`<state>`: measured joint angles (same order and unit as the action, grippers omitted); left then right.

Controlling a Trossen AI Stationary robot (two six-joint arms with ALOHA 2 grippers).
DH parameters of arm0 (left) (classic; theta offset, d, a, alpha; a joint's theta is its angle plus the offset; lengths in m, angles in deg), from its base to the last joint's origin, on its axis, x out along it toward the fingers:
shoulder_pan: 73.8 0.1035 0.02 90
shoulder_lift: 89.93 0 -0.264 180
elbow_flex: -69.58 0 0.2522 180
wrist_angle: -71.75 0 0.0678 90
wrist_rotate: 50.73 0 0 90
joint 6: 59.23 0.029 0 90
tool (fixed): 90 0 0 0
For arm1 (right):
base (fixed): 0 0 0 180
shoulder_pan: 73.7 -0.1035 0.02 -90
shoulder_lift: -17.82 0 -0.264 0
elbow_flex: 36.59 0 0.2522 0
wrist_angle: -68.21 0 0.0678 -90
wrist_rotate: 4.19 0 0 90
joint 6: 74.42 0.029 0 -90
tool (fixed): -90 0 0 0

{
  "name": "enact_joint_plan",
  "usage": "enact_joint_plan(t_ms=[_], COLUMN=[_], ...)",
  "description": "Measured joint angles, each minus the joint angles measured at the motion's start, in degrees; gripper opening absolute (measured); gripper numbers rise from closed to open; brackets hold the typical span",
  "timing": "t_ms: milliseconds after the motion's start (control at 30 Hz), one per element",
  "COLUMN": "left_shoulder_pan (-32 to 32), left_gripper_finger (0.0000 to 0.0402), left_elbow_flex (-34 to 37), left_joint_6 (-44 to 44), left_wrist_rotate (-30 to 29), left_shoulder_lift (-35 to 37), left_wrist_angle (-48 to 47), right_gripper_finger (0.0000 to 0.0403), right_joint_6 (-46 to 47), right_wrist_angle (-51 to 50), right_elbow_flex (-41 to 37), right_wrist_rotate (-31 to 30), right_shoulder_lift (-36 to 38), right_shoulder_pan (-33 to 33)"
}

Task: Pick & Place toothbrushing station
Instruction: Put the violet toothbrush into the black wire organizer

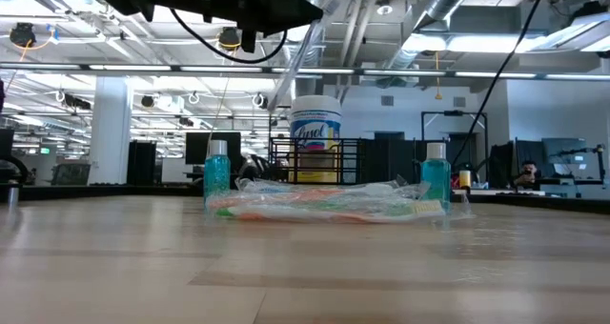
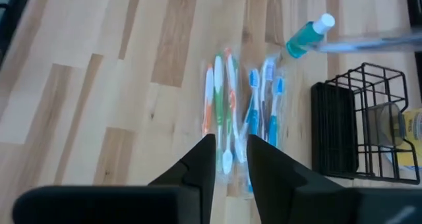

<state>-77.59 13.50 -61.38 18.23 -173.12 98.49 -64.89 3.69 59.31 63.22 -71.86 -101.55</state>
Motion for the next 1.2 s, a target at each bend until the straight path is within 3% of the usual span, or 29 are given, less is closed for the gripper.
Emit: enact_joint_plan(t_ms=[300,767,1200], left_shoulder_pan=[5.3,11.6,17.5], left_gripper_finger=[0.0000,0.0000,0.0001], left_elbow_flex=[0.0,0.2,12.2], left_joint_6=[4.2,8.0,7.8], left_wrist_rotate=[0.0,5.0,8.6], left_shoulder_lift=[0.0,-2.8,-4.3], left_wrist_angle=[4.1,13.2,36.3], right_gripper_finger=[0.0071,0.0071,0.0071], right_joint_6=[1.0,1.0,1.0], right_wrist_angle=[0.0,-1.0,-2.8], right_elbow_flex=[0.0,0.2,0.0], right_wrist_rotate=[0.0,-0.7,-3.0], right_shoulder_lift=[0.0,-2.4,-4.2], right_shoulder_pan=[-1.7,-2.1,-2.3])
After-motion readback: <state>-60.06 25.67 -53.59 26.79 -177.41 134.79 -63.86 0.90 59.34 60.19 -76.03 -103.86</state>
